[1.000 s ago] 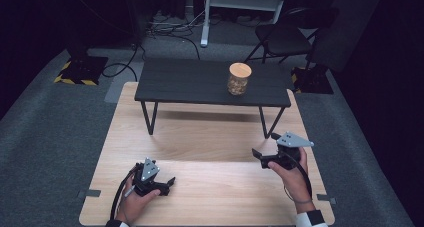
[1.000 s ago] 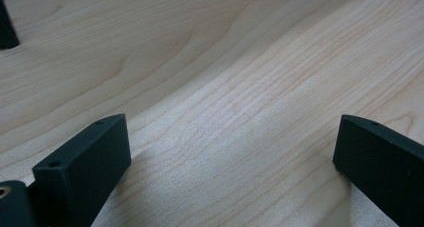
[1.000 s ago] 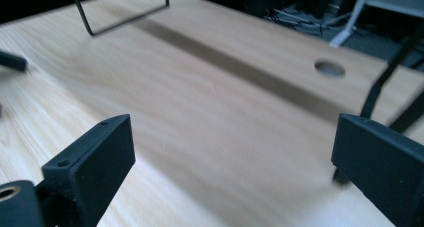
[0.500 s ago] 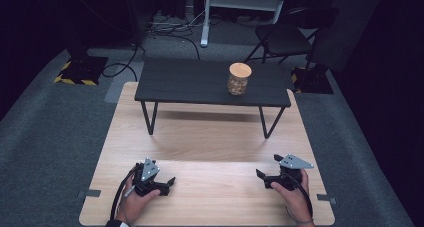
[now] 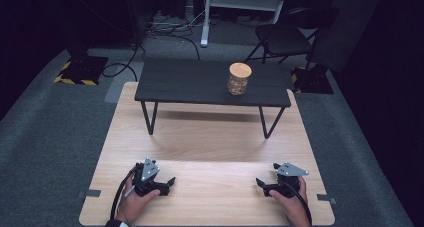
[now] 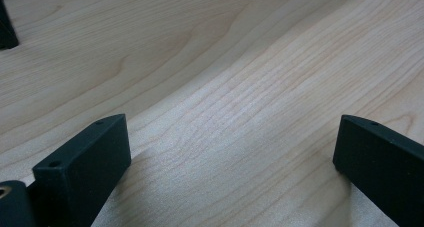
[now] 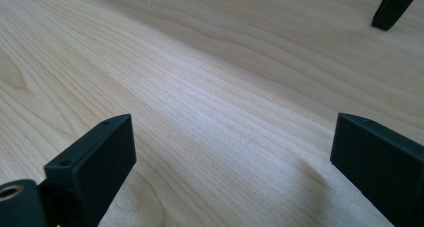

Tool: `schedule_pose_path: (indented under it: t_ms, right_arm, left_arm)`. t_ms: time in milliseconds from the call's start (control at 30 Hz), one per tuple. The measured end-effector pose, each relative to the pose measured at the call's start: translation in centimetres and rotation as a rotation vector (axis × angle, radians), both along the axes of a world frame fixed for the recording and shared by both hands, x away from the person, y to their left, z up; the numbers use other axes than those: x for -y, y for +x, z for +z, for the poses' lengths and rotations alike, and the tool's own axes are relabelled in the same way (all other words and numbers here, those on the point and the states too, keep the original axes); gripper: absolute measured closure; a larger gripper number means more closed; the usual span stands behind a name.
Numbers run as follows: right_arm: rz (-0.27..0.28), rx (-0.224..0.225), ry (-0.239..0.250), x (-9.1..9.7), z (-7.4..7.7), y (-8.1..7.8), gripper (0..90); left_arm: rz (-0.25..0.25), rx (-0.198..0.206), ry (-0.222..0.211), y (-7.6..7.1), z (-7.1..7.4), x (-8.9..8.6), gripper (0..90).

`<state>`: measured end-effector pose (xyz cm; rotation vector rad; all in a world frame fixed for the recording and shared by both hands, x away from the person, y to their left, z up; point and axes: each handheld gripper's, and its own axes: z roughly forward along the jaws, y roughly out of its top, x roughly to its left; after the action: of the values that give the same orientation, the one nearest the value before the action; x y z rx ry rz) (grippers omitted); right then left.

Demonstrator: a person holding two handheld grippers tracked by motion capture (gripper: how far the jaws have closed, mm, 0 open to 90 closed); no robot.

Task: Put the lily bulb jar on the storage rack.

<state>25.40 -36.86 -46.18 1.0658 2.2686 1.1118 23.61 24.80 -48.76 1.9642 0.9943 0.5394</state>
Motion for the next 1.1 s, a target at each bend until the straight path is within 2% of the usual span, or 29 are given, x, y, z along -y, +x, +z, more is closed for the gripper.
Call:
schedule_pose_path:
  t_ms: [133,400,1100]
  right_arm:
    - [-0.005,-0.016,-0.003,-0.1,-0.5,0.0,2.8]
    - [-0.019,0.029,0.038,0.4,-1.8,-0.6,2.0]
    - [-0.022,0.032,0.039,0.4,-1.8,-0.6,2.0]
  left_arm:
    - [-0.001,0.000,0.000,0.0,0.0,0.0,1.8]
    - [-0.002,0.000,0.000,0.0,0.0,0.0,1.9]
    - [-0.003,0.000,0.000,0.0,0.0,0.0,1.9]
